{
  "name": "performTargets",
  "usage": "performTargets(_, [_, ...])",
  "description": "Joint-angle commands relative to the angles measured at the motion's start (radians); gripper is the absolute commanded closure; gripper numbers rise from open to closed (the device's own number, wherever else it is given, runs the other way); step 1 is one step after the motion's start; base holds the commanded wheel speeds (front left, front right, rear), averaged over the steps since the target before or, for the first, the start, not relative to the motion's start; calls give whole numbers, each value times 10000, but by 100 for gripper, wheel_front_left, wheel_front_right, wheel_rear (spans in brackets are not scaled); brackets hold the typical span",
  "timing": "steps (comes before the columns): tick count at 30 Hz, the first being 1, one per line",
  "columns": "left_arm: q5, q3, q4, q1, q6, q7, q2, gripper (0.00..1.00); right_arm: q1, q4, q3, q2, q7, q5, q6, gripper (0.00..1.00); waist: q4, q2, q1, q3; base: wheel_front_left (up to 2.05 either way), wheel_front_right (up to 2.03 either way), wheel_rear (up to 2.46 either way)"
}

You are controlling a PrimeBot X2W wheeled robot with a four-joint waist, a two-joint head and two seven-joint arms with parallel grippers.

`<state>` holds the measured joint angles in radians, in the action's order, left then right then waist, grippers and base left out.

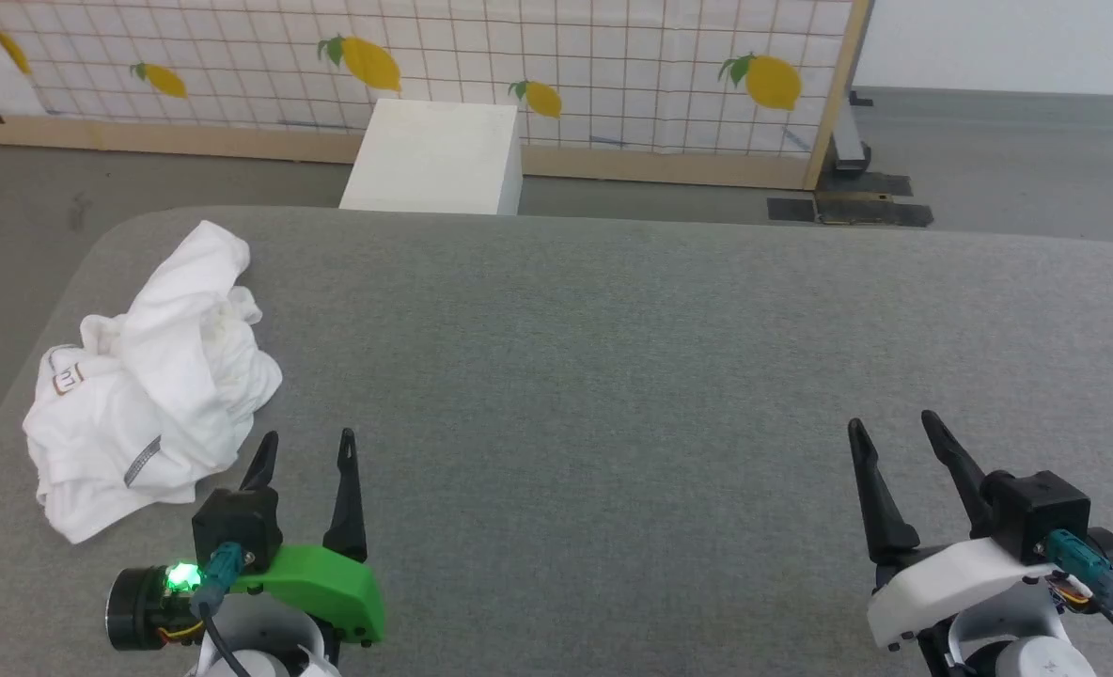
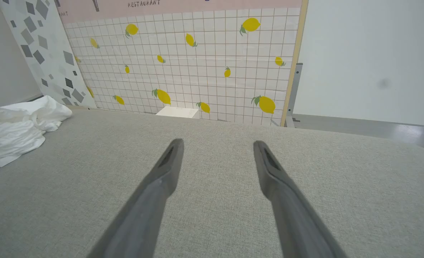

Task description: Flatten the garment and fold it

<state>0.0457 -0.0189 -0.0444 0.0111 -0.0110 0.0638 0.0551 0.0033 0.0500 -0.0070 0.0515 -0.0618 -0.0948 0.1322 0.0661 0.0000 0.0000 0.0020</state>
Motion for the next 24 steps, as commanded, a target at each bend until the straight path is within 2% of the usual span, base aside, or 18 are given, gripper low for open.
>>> performTargets(1, [110, -14, -42, -116, -65, 89, -8, 0, 149, 57, -13, -3, -98, -137, -4, 0, 147, 0, 0, 20, 0, 0, 0])
performTargets(24, [345, -61, -308, -282, -245, 562, -21, 0, 294, 369, 138, -6, -574, -589, -7, 0, 1533, 0, 0, -49, 0, 0, 0])
